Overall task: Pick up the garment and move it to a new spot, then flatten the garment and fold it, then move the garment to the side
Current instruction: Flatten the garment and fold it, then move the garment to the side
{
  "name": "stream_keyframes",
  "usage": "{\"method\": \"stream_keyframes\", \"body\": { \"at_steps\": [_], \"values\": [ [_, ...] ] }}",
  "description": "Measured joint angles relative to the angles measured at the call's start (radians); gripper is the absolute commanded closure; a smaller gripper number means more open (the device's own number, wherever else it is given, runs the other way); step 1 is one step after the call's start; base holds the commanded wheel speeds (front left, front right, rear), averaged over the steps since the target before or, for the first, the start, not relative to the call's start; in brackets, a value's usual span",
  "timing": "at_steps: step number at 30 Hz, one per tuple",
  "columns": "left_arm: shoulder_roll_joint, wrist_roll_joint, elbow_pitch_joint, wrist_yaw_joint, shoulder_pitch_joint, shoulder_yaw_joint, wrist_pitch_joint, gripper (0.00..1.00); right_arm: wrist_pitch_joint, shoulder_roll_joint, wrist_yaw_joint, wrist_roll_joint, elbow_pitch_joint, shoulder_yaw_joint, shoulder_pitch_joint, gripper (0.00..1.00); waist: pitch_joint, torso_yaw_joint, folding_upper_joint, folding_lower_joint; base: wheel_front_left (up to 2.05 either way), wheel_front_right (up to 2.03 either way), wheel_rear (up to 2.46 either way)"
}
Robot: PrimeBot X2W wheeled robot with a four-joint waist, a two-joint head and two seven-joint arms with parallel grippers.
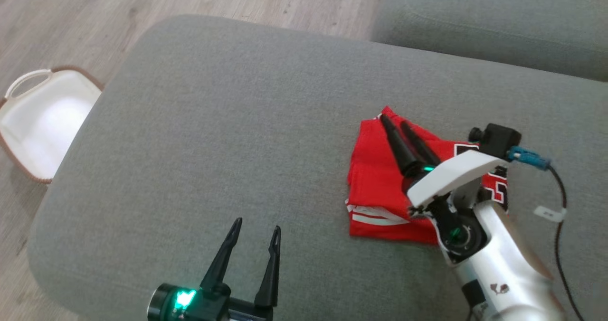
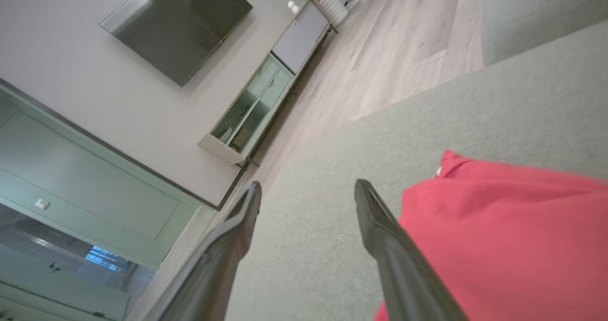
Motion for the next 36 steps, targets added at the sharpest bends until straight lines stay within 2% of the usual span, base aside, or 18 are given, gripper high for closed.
{"method": "stream_keyframes", "body": {
  "at_steps": [4,9,14,19,25,27,31,36],
  "values": [
    [-0.002,-0.002,0.000,0.006,0.002,0.014,0.000,0.00,-0.042,-0.014,0.000,-0.135,-0.022,-0.076,0.004,0.00,-0.018,-0.021,0.0000,0.0000,0.00,0.00,0.00],
    [-0.004,-0.024,-0.002,0.010,0.015,0.048,0.000,0.00,-0.103,-0.063,0.000,-0.238,-0.104,-0.181,0.046,0.00,-0.048,-0.060,0.0000,0.0000,0.00,0.00,0.00],
    [-0.006,-0.049,-0.003,0.011,0.050,0.086,0.000,0.00,-0.204,-0.125,0.000,-0.353,-0.163,-0.212,0.171,0.00,-0.080,-0.104,0.0000,-0.0001,0.00,0.00,0.00],
    [-0.007,-0.072,-0.005,0.017,0.065,0.121,0.000,0.00,-0.318,-0.182,0.000,-0.517,-0.163,-0.211,0.291,0.00,-0.113,-0.145,0.0000,-0.0001,0.00,0.00,0.00],
    [-0.007,-0.111,0.005,0.008,0.103,0.150,0.000,0.00,-0.364,-0.168,0.000,-0.661,-0.161,-0.227,0.428,0.00,-0.142,-0.189,0.0000,-0.0001,0.00,0.00,0.00],
    [-0.007,-0.124,0.012,0.007,0.115,0.162,0.000,0.00,-0.364,-0.142,0.000,-0.695,-0.177,-0.251,0.466,0.00,-0.150,-0.200,0.0000,-0.0001,0.00,0.00,0.00],
    [-0.007,-0.125,0.020,0.005,0.131,0.176,0.000,0.00,-0.364,-0.097,0.000,-0.736,-0.221,-0.262,0.528,0.00,-0.164,-0.221,0.0000,-0.0001,0.00,0.00,0.00],
    [-0.007,-0.123,0.029,-0.001,0.148,0.188,0.000,0.00,-0.364,-0.078,0.000,-0.759,-0.236,-0.280,0.567,0.00,-0.178,-0.236,0.0000,-0.0001,0.00,0.00,0.00]
  ]
}}
